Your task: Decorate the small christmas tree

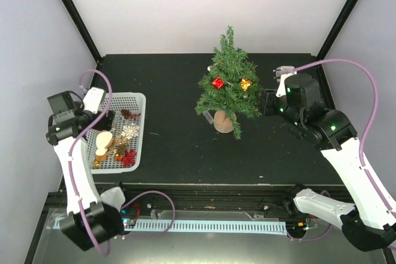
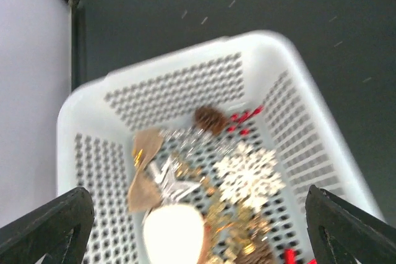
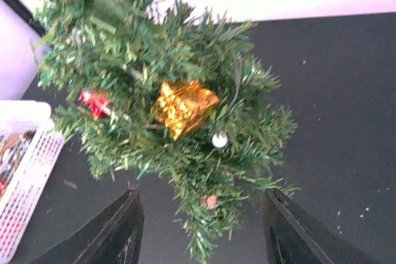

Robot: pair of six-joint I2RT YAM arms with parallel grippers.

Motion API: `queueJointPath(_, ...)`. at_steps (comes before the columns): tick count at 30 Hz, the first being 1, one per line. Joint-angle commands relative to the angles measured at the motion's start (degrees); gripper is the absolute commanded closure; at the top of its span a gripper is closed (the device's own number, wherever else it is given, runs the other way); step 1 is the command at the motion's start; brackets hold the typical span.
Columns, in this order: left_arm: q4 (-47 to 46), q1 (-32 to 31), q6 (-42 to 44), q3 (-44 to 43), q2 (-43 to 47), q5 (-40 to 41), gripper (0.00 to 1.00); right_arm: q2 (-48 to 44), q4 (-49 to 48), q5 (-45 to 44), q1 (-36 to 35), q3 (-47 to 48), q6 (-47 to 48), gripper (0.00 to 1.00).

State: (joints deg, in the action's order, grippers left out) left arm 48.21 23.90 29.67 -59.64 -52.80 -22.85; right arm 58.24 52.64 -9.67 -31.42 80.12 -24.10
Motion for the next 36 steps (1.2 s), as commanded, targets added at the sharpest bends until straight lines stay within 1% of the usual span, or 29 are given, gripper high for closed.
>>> queueJointPath(1,5.16,9.06,10.84,-0.58,-6.87,-1.32,0.06,0.33,4.31,6.58,-0.69,1.92,1.37,0.47)
queueJointPath(3,8.58,12.80,15.28,-2.20,-11.82,-4.77,0.07,-0.17,4.48,7.75,-1.97,1.39,1.43,0.46)
queueJointPath(5,13.07,14.65,21.58,-4.30,-16.56,-6.43,0.08,0.07,4.41,8.03,-4.22,-0.32,1.13,0.45)
queueJointPath(6,15.68,14.88,23.59,-4.69,-18.44,-6.63,0.10,0.33,4.25,7.52,-5.62,-1.46,0.97,0.44)
queueJointPath(7,17.77,14.88,28.05,-4.87,-19.94,-6.81,0.10,0.71,3.98,6.65,-7.58,-2.71,0.78,0.44)
queueJointPath(8,19.14,14.88,30.49,-4.42,-21.08,-6.65,0.10,1.21,3.45,5.39,-9.39,-4.03,0.48,0.43)
queueJointPath(10,19.30,14.43,32.32,-3.33,-23.23,-5.14,0.10,1.85,1.51,4.47,-12.28,-7.24,-0.40,0.43)
queueJointPath(14,16.43,13.49,30.38,-2.79,-25.84,-3.00,0.09,2.35,-5.84,9.36,-13.49,-14.45,-2.29,0.42)
queueJointPath(16,15.41,11.92,28.91,-2.53,-27.81,-2.21,0.09,3.02,-9.34,11.76,-14.01,-17.60,-2.98,0.41)
queueJointPath(17,14.82,10.88,28.00,-2.46,-29.01,-1.74,0.09,3.42,-10.48,12.03,-14.71,-18.53,-3.18,0.40)
queueJointPath(19,12.72,8.92,25.99,-2.61,-31.75,-0.79,0.05,4.18,-12.30,11.62,-15.86,-19.94,-3.28,0.40)
queueJointPath(21,9.52,6.97,22.78,-3.09,-33.63,0.03,0.04,4.34,-14.10,10.20,-16.69,-21.30,-3.51,0.38)
queueJointPath(24,3.88,4.72,17.06,-4.51,-35.82,1.38,0.03,4.52,-17.98,11.11,-16.84,-24.67,-4.31,0.38)
queueJointPath(29,-4.91,-0.70,9.04,-6.90,-39.62,7.11,0.03,7.38,-23.06,13.40,-16.89,-28.13,-5.66,0.37)
queueJointPath(33,-8.16,-3.62,4.55,-10.06,-43.43,10.69,0.05,9.43,-24.95,14.19,-16.90,-29.26,-5.86,0.37)
queueJointPath(36,-8.16,-4.33,2.60,-13.19,-47.00,11.35,0.11,10.25,-25.39,13.95,-16.90,-29.30,-5.69,0.37)
